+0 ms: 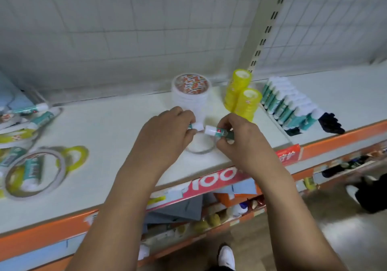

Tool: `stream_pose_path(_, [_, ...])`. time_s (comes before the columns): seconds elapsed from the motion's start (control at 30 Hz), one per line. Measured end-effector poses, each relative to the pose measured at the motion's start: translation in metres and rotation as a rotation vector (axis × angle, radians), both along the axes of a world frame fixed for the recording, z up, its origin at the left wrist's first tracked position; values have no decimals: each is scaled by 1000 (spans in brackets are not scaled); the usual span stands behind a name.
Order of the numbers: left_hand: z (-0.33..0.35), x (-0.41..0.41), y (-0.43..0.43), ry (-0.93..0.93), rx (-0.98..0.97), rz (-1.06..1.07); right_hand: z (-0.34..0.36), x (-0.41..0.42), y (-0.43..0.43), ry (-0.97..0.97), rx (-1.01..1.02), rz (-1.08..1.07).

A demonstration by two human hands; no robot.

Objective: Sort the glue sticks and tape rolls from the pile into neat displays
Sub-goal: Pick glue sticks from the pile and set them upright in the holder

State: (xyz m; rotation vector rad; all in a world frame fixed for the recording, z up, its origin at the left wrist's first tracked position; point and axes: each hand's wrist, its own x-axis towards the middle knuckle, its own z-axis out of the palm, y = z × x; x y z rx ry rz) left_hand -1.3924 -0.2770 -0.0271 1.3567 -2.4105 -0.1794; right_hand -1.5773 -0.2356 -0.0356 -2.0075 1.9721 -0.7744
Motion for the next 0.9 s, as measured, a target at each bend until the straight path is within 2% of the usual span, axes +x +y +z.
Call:
stream_pose_path(0.2, [-11,-111,-4,-31,112,2,-2,-110,-3,58,2,6])
stream_pose_path(0.4, [-25,-183,-1,-45,185,24,-5,-180,-1,56,43,41])
stream_pose_path(0.7, [-36,-237,3,-69,195,-29,-18,-226,11,32,48,9])
stream_pose_path(0.9, [-36,-245,3,-10,195,-84,-20,-229,17,12,65,-41])
